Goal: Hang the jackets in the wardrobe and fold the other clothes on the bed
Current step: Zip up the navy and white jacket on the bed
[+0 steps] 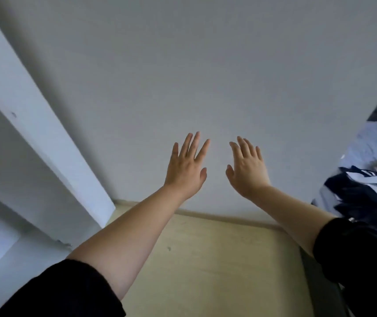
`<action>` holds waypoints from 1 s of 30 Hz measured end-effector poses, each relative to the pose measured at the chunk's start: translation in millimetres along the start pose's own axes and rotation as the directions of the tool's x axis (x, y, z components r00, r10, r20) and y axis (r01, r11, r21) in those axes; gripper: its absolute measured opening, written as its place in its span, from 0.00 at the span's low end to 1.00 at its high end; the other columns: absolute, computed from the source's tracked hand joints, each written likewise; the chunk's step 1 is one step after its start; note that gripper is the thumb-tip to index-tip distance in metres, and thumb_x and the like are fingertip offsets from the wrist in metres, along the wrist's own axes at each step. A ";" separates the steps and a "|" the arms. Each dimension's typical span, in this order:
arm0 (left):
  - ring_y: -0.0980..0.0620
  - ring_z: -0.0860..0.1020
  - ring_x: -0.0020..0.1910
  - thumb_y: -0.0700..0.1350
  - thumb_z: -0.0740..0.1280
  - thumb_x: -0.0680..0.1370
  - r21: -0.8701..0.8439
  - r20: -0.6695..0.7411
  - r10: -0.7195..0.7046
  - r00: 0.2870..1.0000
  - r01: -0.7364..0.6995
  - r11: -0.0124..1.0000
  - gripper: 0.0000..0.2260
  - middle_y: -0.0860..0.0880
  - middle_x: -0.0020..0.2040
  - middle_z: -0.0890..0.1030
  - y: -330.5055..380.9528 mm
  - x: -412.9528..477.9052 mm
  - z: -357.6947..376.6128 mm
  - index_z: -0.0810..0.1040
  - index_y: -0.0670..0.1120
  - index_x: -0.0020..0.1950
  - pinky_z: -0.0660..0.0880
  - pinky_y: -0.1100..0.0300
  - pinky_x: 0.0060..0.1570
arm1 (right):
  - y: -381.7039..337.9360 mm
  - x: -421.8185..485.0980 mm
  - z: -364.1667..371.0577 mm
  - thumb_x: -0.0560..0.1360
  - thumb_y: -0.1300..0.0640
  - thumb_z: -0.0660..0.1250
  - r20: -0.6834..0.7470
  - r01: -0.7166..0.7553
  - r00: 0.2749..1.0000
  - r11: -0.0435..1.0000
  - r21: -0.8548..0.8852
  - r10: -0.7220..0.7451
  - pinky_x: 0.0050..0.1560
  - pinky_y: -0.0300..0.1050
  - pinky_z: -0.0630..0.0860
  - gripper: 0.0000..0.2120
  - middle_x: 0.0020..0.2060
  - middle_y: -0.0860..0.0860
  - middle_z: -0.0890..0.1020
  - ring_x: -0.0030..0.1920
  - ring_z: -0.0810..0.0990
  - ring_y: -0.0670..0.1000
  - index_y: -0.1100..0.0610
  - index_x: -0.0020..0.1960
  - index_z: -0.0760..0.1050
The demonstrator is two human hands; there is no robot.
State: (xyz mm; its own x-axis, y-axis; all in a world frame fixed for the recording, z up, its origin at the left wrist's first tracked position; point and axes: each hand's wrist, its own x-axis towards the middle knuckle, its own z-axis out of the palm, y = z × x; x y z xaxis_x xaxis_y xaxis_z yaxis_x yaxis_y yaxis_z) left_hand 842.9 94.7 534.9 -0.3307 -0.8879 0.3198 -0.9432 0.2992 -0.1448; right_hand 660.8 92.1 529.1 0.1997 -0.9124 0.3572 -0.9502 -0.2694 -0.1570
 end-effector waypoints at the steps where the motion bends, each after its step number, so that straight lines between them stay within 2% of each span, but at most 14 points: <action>1: 0.44 0.43 0.77 0.52 0.58 0.80 -0.031 -0.004 0.028 1.000 -0.028 0.999 0.33 0.44 0.79 0.43 29.6 21.0 5.0 0.44 0.48 0.79 0.46 0.44 0.73 | 34.2 -4.3 -3.6 0.78 0.54 0.59 0.002 -0.048 0.999 0.999 0.000 0.048 0.75 0.56 0.50 0.29 0.76 0.58 0.57 0.76 0.52 0.57 0.59 0.75 0.55; 7: 0.45 0.43 0.77 0.50 0.58 0.80 -0.222 0.010 0.181 0.983 -0.174 0.959 0.32 0.45 0.79 0.43 192.1 105.1 37.5 0.43 0.49 0.79 0.46 0.44 0.73 | 214.9 -48.2 -21.3 0.77 0.54 0.60 0.043 -0.331 0.942 0.942 -0.052 0.333 0.75 0.54 0.48 0.30 0.76 0.56 0.55 0.76 0.51 0.56 0.58 0.76 0.53; 13: 0.44 0.43 0.77 0.51 0.58 0.80 -0.249 0.032 0.380 0.924 -0.361 0.899 0.33 0.45 0.79 0.43 299.7 154.2 70.0 0.42 0.49 0.78 0.47 0.43 0.73 | 313.4 -97.2 -20.9 0.76 0.55 0.61 0.049 -0.515 0.852 0.852 -0.098 0.521 0.74 0.54 0.49 0.30 0.75 0.57 0.57 0.75 0.53 0.56 0.59 0.75 0.55; 23: 0.44 0.43 0.77 0.49 0.57 0.80 -0.313 0.058 0.600 0.798 -0.556 0.770 0.32 0.45 0.78 0.40 403.7 263.1 132.0 0.41 0.50 0.78 0.46 0.44 0.73 | 442.7 -81.5 -2.1 0.75 0.55 0.63 -0.007 -0.670 0.735 0.726 -0.152 0.678 0.74 0.56 0.50 0.31 0.75 0.57 0.59 0.75 0.54 0.57 0.60 0.75 0.57; 30: 0.44 0.42 0.77 0.50 0.54 0.81 -0.306 0.097 0.690 0.717 -0.638 0.707 0.30 0.44 0.78 0.39 446.7 357.4 173.9 0.41 0.49 0.78 0.47 0.44 0.73 | 516.1 -29.4 19.3 0.73 0.57 0.63 -0.065 -0.749 0.659 0.646 -0.145 0.749 0.73 0.51 0.46 0.30 0.73 0.56 0.61 0.73 0.56 0.57 0.59 0.73 0.60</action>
State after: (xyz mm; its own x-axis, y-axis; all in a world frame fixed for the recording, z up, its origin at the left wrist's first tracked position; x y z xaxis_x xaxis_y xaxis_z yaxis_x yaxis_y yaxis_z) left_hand 309.1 -149.8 421.7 -0.8847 -0.4646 0.0386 -0.4655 0.8848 -0.0201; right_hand 169.1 -26.0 419.9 -0.5959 -0.7831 0.1776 -0.7984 0.5540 -0.2360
